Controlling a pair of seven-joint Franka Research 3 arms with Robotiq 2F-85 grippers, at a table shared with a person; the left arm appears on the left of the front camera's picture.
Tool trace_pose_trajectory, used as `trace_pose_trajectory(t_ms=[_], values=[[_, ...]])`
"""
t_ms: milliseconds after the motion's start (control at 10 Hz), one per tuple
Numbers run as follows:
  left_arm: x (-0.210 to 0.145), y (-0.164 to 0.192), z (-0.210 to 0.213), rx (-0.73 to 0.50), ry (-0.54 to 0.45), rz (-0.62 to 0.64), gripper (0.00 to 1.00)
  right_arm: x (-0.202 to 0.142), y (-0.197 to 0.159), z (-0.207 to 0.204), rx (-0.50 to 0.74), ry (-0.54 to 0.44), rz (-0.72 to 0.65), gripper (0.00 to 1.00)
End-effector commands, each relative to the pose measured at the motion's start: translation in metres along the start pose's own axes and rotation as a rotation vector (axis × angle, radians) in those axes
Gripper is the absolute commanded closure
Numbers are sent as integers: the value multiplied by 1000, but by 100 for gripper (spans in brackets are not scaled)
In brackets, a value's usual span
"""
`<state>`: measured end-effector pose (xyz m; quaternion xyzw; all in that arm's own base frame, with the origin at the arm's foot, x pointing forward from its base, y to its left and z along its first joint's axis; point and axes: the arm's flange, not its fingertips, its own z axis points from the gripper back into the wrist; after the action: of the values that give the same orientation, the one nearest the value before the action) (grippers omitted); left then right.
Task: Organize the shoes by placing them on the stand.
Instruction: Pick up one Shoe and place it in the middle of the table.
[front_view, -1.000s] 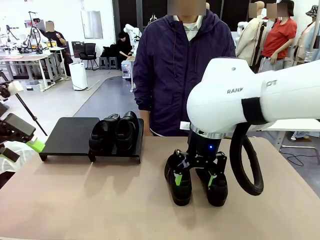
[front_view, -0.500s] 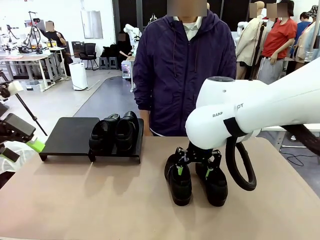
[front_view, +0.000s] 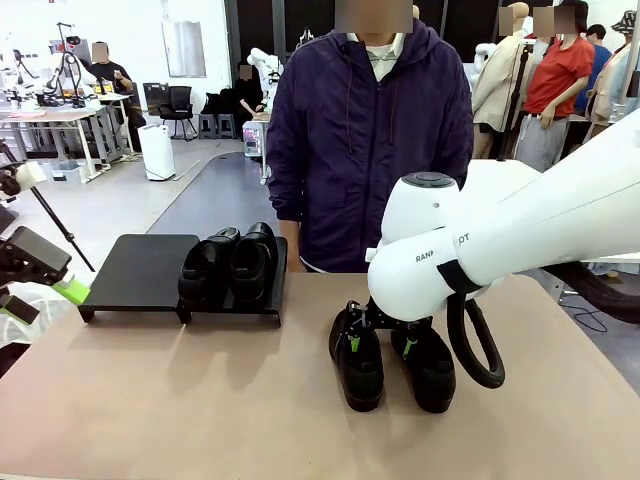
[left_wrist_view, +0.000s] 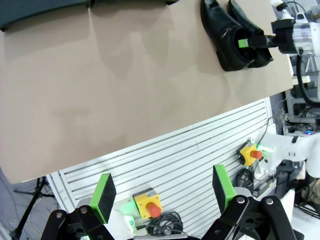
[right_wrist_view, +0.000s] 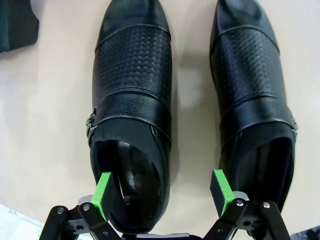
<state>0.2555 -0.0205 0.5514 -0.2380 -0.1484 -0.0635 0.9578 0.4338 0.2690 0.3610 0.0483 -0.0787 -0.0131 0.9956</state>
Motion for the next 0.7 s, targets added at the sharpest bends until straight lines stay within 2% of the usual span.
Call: trace_pose_trajectory(t_ms=[0, 100, 200, 300, 600], values=[[-1, 2, 2, -2, 4, 9, 0, 7, 12, -9, -40, -2, -19, 0], [-1, 2, 2, -2, 4, 9, 0, 8, 12, -14, -46, 6, -20, 0], [-1, 2, 2, -2, 4, 9, 0, 7, 13, -18, -51, 32, -10, 59], [-1, 2, 2, -2, 4, 9, 0, 7, 13, -19, -50, 37, -10, 100], [-1, 2, 2, -2, 4, 9, 0, 7, 12, -20, -52, 42, -10, 100]])
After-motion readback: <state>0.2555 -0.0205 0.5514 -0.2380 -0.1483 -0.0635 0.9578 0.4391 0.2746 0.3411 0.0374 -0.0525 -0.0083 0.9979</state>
